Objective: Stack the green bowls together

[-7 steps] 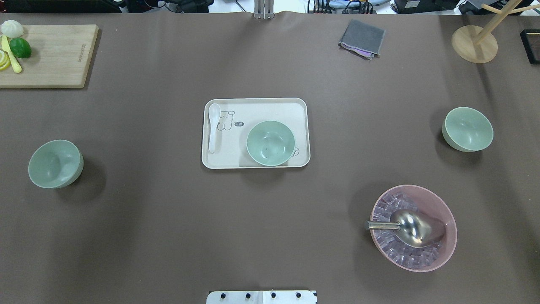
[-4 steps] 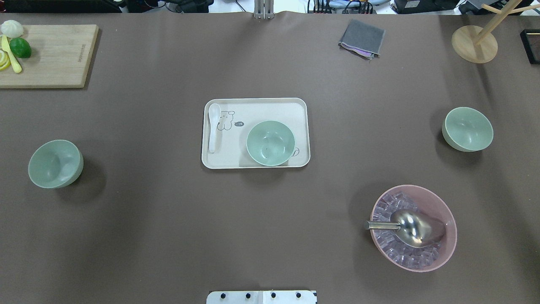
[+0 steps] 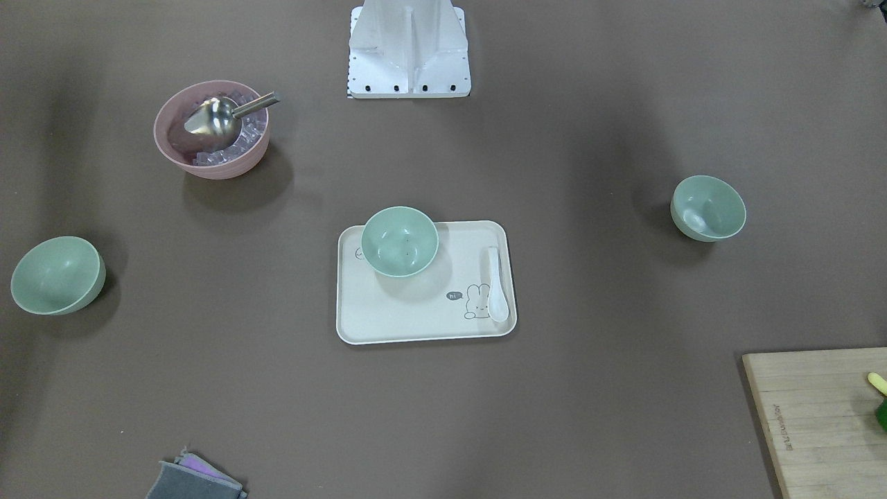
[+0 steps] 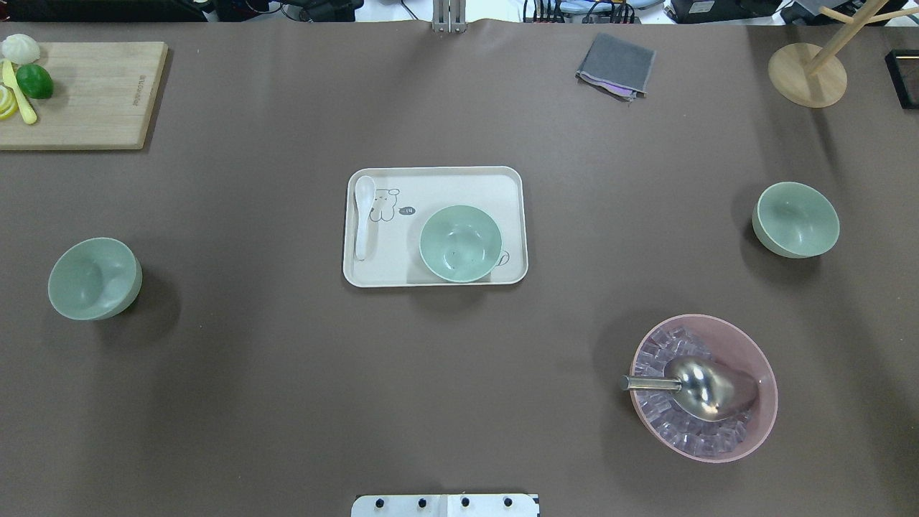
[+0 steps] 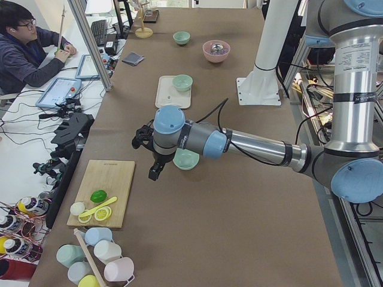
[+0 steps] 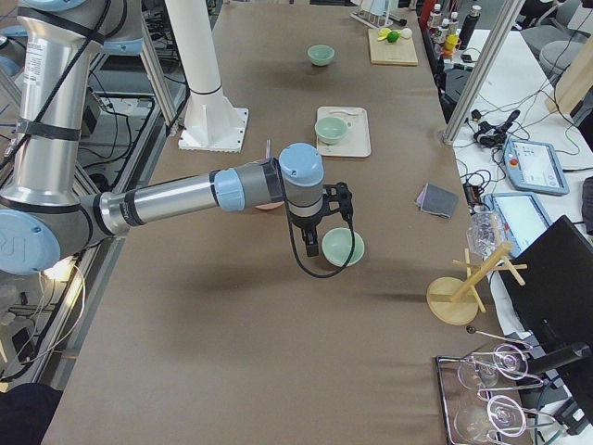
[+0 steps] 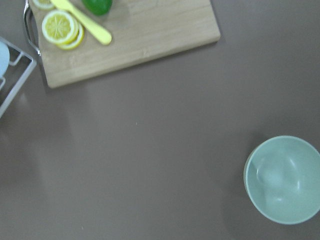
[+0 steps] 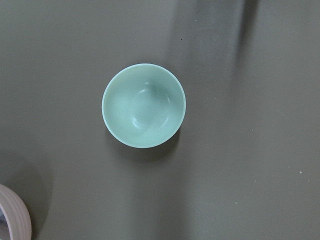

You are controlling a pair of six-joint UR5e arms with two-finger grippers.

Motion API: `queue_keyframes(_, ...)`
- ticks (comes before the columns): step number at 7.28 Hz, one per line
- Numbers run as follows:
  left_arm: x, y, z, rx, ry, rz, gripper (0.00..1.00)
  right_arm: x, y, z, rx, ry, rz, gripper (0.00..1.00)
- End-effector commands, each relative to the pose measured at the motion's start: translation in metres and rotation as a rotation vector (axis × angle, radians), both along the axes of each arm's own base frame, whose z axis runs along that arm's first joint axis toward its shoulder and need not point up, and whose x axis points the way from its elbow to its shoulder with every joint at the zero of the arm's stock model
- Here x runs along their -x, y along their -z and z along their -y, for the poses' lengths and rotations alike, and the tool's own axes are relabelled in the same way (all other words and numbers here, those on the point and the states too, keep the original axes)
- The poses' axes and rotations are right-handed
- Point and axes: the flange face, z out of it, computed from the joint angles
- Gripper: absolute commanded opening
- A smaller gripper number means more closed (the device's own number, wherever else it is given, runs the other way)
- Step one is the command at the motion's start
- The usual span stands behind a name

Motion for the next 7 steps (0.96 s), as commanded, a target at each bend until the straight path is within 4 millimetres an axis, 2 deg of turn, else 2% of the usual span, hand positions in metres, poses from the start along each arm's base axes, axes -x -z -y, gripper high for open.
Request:
queue_keyframes(1,-0.004,-0.034,0.001,-0.036,-0.026,-0.054,0.99,0.000,-0.004,0.002,-0.016,0.008,0.002,1.00)
queue_keyframes(2,-0.004,-0.033,0.004,-0.064,-0.026,-0.057,0.99,0.001,-0.008,0.006,-0.012,0.008,0.000,1.00)
queue_keyframes(3,-0.005,-0.032,0.004,-0.021,0.027,-0.081,0.99,0.002,-0.005,0.013,-0.086,-0.011,-0.049,1.00)
queue_keyframes(4,-0.037,-0.030,0.007,0.072,0.033,-0.114,0.99,0.021,-0.017,0.028,-0.022,-0.032,-0.063,1.00)
queue_keyframes(5,-0.066,-0.034,0.006,0.166,0.048,-0.127,0.99,0.046,-0.005,0.050,0.013,-0.065,-0.092,1.00)
queue_keyframes(6,-0.076,-0.036,0.006,0.179,0.068,-0.120,0.99,0.086,0.003,0.066,0.046,-0.101,-0.161,0.99)
queue_keyframes(7,-0.107,-0.035,0.005,0.220,0.060,-0.112,0.98,0.114,0.005,0.076,0.079,-0.112,-0.178,0.98)
